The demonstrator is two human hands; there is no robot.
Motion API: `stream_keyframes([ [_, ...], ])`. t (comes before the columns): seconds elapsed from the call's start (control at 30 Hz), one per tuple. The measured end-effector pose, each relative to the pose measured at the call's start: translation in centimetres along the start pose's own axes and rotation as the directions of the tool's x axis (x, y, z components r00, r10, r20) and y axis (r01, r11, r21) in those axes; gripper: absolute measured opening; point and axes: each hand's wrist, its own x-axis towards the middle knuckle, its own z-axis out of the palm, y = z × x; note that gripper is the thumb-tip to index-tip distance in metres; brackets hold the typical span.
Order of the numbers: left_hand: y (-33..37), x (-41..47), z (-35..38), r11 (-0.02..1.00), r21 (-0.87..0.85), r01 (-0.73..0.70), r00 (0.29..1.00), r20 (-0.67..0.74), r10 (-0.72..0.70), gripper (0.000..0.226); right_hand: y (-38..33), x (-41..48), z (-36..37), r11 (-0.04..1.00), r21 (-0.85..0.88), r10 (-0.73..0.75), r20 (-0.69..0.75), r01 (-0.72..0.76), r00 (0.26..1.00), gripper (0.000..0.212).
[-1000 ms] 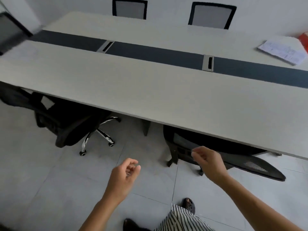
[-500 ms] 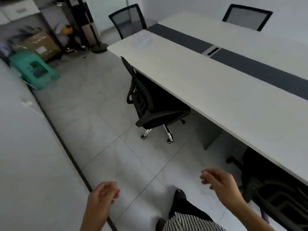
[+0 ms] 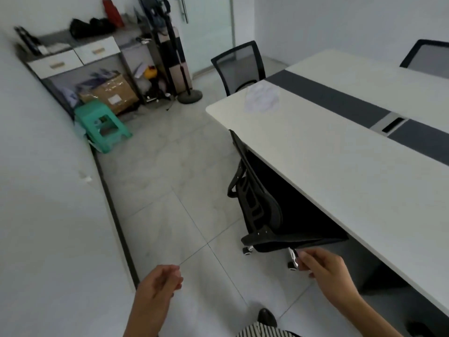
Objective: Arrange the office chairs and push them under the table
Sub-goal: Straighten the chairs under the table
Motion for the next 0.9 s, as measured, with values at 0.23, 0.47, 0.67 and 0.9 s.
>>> stream_keyframes([
  [0.23, 3.2, 10.8, 1.0, 1.000, -0.018, -0.014, 0.997, 0.079, 0.015, 0.010, -7.5, 9.9, 3.0, 0.996, 0.004, -0.084, -0.006, 0.084, 0.996, 0.013],
  [0.47, 5.8, 25.4, 0.8, 0.998, 0.036, -0.050, 0.967, 0.252, 0.039, 0.010, -11.8, 18.6, 8.0, 0.974, -0.224, -0.084, -0.257, 0.025, 0.963, 0.020],
  [0.67, 11.0, 38.3, -0.4, 0.973, 0.163, -0.164, 0.875, 0.480, 0.067, 0.006, -16.2, 26.4, 16.1, 0.781, -0.570, 0.196, -0.165, -0.256, 0.967, 0.069],
  [0.9, 14.4, 46.4, 6.3, 0.778, 0.282, -0.561, 0.618, 0.768, 0.167, 0.007, -14.1, 25.6, 18.2, 0.644, -0.705, 0.012, -0.378, -0.297, 0.926, 0.041],
])
